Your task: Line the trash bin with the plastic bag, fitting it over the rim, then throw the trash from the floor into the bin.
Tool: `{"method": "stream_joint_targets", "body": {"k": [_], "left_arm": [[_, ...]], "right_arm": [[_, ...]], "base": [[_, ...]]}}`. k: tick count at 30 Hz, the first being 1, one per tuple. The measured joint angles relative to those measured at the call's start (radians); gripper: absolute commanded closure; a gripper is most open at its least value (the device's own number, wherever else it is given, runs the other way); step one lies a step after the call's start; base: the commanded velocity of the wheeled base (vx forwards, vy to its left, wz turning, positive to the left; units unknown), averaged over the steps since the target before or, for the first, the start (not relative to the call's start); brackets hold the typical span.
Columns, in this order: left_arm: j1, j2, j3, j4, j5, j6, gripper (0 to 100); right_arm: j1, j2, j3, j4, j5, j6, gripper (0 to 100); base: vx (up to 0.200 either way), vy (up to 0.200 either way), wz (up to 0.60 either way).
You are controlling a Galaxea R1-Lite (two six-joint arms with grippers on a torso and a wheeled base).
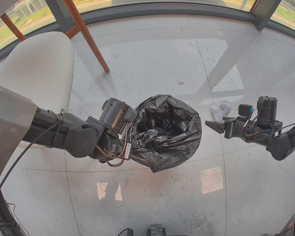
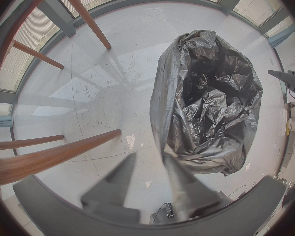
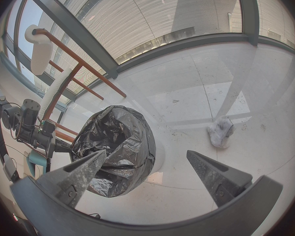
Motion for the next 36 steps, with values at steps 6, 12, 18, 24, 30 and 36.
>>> {"method": "stream_joint_targets", "body": {"k": [6, 12, 18, 24, 30, 36], "left_arm": [[-0.004, -0.029, 0.013, 0.000, -0.001, -0.003, 0], [-0.007, -0.129, 0.058, 0.000, -0.019, -0.005, 0], [-0.007, -0.248, 0.077, -0.001, -0.056, -0.006, 0], [-0.004, -0.334, 0.064, -0.042, -0.092, -0.010, 0], [-0.003, -0.364, 0.055, -0.189, -0.209, -0.020, 0], [-0.002, -0.370, 0.044, -0.201, -0.220, -0.014, 0]], "right_arm": [[-0.018, -0.014, 0.014, 0.000, 0.000, 0.014, 0], [-0.035, -0.048, 0.043, 0.000, -0.001, 0.065, 0], [-0.077, -0.104, 0.089, 0.000, -0.003, 0.104, 0], [-0.166, -0.155, 0.147, 0.000, -0.002, 0.113, 0], [-0.201, -0.172, 0.167, 0.000, 0.001, 0.108, 0], [-0.210, -0.151, 0.145, 0.000, -0.005, 0.099, 0]], "base": [[0.000, 0.000, 0.00], [0.000, 0.000, 0.00], [0.000, 0.000, 0.00], [0.000, 0.000, 0.00], [0.000, -0.200, 0.00], [0.000, -0.200, 0.00]]}}
